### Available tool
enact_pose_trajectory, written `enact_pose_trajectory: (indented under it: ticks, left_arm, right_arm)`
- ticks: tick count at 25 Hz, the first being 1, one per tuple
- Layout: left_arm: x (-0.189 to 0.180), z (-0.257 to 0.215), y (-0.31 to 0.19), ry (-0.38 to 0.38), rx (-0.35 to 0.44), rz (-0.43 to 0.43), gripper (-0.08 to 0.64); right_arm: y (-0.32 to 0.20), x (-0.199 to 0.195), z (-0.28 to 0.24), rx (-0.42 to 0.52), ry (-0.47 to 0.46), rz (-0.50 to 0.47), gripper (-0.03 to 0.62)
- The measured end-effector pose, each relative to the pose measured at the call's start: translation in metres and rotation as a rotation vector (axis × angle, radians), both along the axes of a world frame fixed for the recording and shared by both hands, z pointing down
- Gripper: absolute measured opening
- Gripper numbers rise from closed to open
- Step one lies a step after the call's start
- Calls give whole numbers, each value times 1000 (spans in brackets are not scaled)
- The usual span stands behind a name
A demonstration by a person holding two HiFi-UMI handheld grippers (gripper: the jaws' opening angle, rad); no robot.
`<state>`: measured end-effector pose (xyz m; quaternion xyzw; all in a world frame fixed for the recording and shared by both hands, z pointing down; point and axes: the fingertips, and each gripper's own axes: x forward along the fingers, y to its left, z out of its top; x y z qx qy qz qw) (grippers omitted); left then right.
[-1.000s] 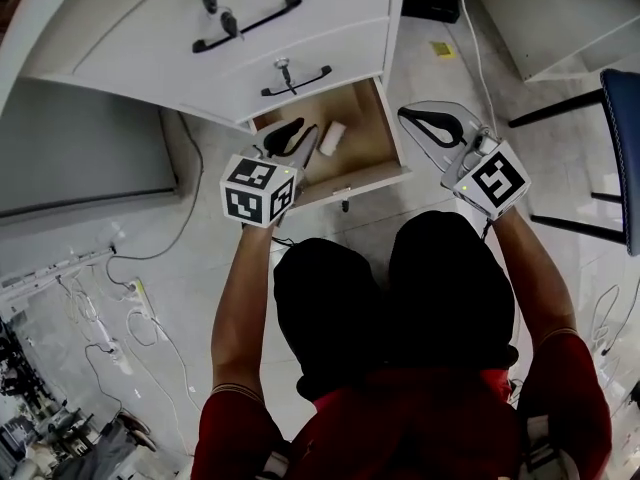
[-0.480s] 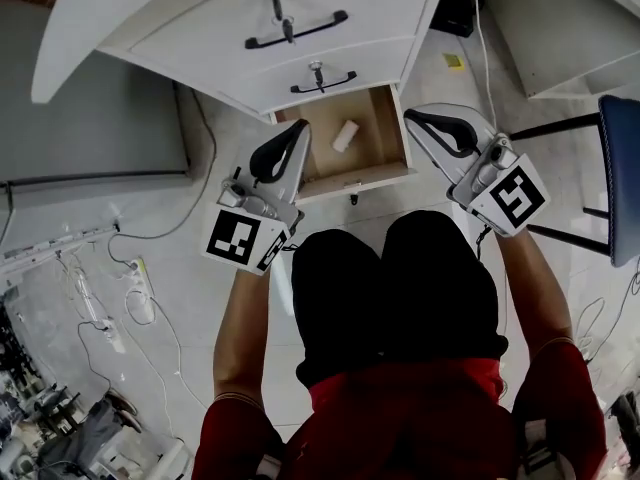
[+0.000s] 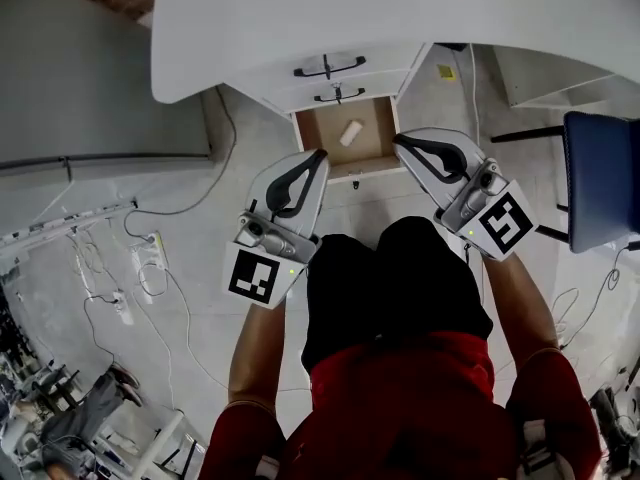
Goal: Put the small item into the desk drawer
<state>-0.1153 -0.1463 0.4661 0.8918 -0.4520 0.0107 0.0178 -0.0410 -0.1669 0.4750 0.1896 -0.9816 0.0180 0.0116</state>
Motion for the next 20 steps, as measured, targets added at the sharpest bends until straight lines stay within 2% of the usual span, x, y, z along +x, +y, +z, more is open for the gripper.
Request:
enact_pose_trajectory:
  ticks: [7, 14, 20]
  left_arm:
    - [10, -118, 36, 40, -9, -5, 6]
    - [14, -218, 56, 7, -15, 4, 6]
    - [23, -299, 97, 0, -10, 4, 6]
  right_arm:
    - [29, 1, -121, -31, -37, 11, 9]
    - [53, 7, -220, -42, -51, 32, 9]
    - [95, 17, -303, -40, -66, 44, 9]
